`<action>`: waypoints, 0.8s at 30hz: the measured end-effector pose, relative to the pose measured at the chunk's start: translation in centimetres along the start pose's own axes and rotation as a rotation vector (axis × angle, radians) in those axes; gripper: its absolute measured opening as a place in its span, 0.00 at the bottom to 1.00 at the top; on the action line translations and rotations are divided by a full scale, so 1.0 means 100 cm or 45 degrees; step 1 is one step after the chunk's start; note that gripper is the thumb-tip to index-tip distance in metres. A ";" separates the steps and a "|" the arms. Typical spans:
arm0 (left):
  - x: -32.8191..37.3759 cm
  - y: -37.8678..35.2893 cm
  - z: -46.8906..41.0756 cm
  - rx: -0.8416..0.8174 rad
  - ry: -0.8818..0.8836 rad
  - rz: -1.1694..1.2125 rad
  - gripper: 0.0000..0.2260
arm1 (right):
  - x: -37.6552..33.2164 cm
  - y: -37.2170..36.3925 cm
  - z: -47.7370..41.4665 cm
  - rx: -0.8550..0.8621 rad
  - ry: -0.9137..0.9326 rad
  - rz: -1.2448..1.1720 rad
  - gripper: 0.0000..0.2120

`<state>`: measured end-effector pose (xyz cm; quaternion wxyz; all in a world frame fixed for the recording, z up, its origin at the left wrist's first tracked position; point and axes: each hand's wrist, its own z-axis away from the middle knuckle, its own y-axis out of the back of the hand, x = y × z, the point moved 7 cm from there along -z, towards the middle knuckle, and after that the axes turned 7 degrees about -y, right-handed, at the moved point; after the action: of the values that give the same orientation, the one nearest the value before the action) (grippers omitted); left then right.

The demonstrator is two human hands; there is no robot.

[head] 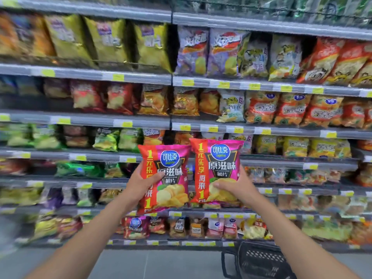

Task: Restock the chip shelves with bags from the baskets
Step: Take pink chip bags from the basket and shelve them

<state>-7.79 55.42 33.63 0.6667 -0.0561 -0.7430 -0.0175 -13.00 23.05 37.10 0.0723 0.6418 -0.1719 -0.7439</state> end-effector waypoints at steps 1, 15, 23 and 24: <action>0.004 0.029 0.008 0.035 0.001 -0.002 0.33 | -0.009 -0.025 0.001 -0.029 0.007 0.004 0.41; 0.068 0.334 0.131 0.465 -0.107 -0.061 0.39 | -0.138 -0.323 0.019 -0.442 0.211 0.120 0.66; 0.074 0.440 0.138 0.674 -0.158 -0.075 0.38 | -0.193 -0.431 -0.001 -0.634 0.326 0.031 0.53; 0.075 0.450 0.133 0.688 -0.158 -0.078 0.38 | -0.199 -0.441 -0.006 -0.644 0.320 0.026 0.54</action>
<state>-16.92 101.85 37.36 0.6098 0.1452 -0.7616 0.1648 -4.15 70.53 40.19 0.2583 0.6889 0.0230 -0.6769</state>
